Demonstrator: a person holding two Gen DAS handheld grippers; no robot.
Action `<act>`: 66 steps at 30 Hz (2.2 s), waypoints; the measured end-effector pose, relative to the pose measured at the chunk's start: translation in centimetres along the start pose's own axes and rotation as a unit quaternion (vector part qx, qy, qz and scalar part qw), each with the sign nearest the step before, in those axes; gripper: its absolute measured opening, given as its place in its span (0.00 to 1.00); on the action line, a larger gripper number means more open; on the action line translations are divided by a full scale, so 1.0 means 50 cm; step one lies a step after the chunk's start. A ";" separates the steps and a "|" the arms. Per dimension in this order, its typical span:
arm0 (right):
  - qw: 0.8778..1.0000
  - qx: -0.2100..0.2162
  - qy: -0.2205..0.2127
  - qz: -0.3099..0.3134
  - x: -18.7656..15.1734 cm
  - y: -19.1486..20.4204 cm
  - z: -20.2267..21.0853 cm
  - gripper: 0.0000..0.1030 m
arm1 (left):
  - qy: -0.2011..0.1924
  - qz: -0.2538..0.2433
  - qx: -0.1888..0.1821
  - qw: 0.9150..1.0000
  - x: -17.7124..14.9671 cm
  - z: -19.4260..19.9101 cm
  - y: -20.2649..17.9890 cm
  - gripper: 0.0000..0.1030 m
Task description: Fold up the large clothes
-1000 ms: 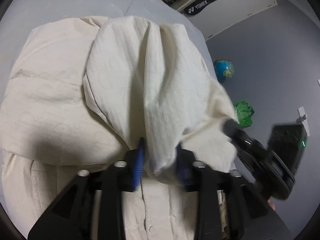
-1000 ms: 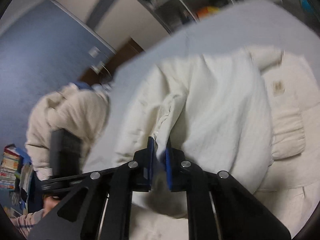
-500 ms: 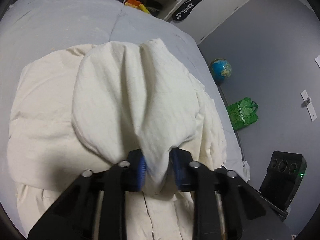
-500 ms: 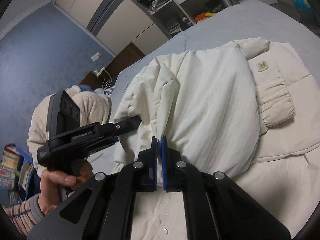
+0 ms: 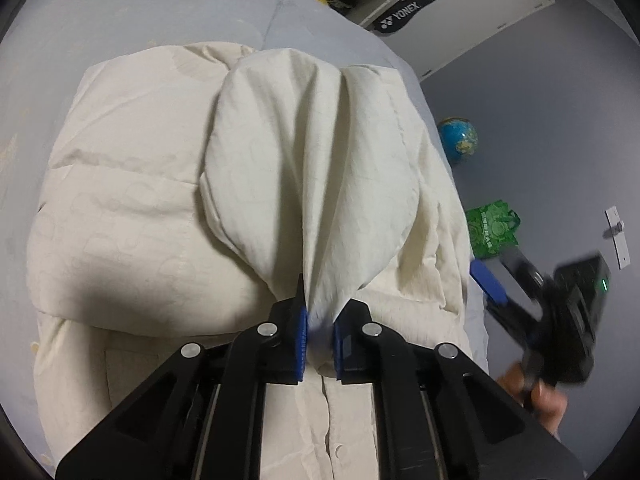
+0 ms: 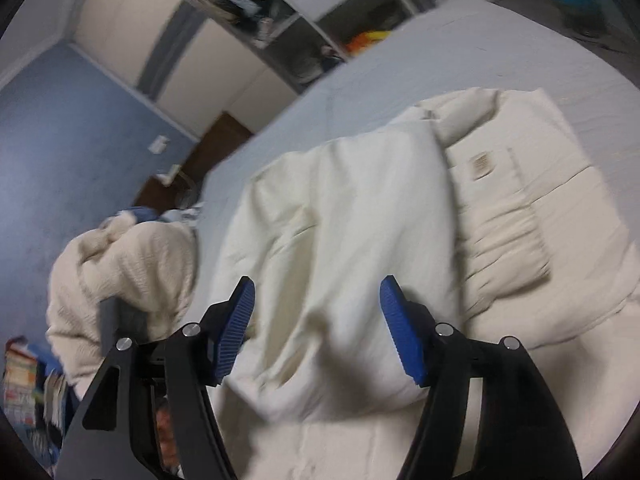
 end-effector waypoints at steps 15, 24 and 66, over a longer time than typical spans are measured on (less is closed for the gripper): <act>0.986 0.122 0.009 -0.112 0.049 -0.015 -0.092 0.01 | -0.022 0.016 -0.060 0.998 0.024 0.018 -0.019 0.10; 0.965 0.092 -0.068 -0.234 0.012 -0.205 -0.012 0.00 | 0.026 -0.024 -0.017 0.999 -0.020 -0.037 -0.034 0.11; 0.997 -0.013 0.003 0.082 -0.019 -0.124 0.197 0.55 | -0.022 -0.196 0.118 0.973 -0.064 0.057 -0.114 0.74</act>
Point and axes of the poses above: each gripper's, at about its wrist camera, not at the fingertips, and z roughly against the way its jaws point, y to its left, x to its top, the point moved 1 cm from there along -z, roughly the way its jaws point, and after that the axes turned 13 degrees about -y, right-handed, at the moved point
